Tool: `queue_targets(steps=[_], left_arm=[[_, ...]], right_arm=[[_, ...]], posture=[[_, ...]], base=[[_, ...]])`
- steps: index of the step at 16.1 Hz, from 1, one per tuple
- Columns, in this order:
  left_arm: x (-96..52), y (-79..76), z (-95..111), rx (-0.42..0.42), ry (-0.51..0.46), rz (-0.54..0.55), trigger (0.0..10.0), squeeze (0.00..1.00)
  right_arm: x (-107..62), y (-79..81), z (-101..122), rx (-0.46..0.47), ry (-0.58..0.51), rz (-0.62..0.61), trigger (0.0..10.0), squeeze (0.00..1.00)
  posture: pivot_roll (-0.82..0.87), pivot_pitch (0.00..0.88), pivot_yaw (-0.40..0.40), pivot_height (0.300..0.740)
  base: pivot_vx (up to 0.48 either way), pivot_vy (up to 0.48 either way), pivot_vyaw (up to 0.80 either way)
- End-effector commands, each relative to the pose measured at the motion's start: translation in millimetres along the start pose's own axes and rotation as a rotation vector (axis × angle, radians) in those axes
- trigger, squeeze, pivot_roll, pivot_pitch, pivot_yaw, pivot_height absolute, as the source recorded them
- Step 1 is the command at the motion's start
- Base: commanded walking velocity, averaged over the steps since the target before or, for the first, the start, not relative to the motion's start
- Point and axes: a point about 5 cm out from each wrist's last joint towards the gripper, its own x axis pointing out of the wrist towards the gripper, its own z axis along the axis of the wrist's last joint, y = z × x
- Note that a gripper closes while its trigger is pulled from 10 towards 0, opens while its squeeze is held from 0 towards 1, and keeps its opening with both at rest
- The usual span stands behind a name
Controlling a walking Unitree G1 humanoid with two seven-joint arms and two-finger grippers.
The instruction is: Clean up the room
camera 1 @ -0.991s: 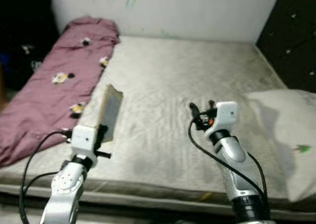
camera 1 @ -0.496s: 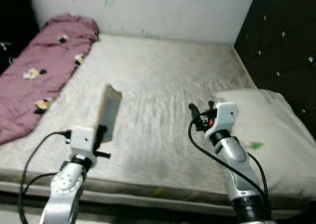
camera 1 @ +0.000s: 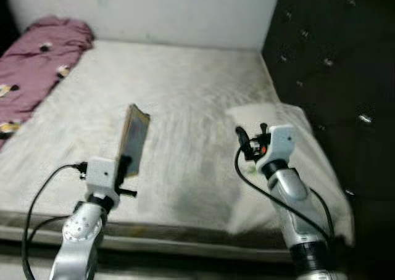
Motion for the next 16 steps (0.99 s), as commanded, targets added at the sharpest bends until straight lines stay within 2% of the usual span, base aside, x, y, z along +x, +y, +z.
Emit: queue_targets(steps=[1,9,11,16], left_arm=[[2.9,-2.3,11.0,0.006,-0.053,-0.016,10.0,0.00],[3.4,-1.8,10.6,-0.013,-0.054,-0.002,10.0,0.00],[3.5,-1.5,9.8,-0.028,-0.048,0.002,10.0,0.00],[4.5,-2.5,8.6,-0.048,-0.042,0.009,10.0,0.00]], right_arm=[[1.5,-0.5,0.9,0.003,0.000,0.001,10.0,0.00],[4.4,1.3,-1.0,-0.001,0.012,0.019,10.0,0.00],[5.3,2.3,-1.3,0.008,0.017,0.020,10.0,0.00],[7.8,1.4,1.4,-0.009,0.008,0.031,10.0,0.00]], posture=[[-0.07,0.000,-0.014,0.740],[-0.06,0.000,-0.033,0.740],[-0.06,0.000,-0.032,0.740],[-0.07,0.000,-0.044,0.740]], base=[[0.000,0.000,0.00],[0.000,0.000,0.00],[0.000,0.000,-0.80],[0.000,0.445,-0.12]])
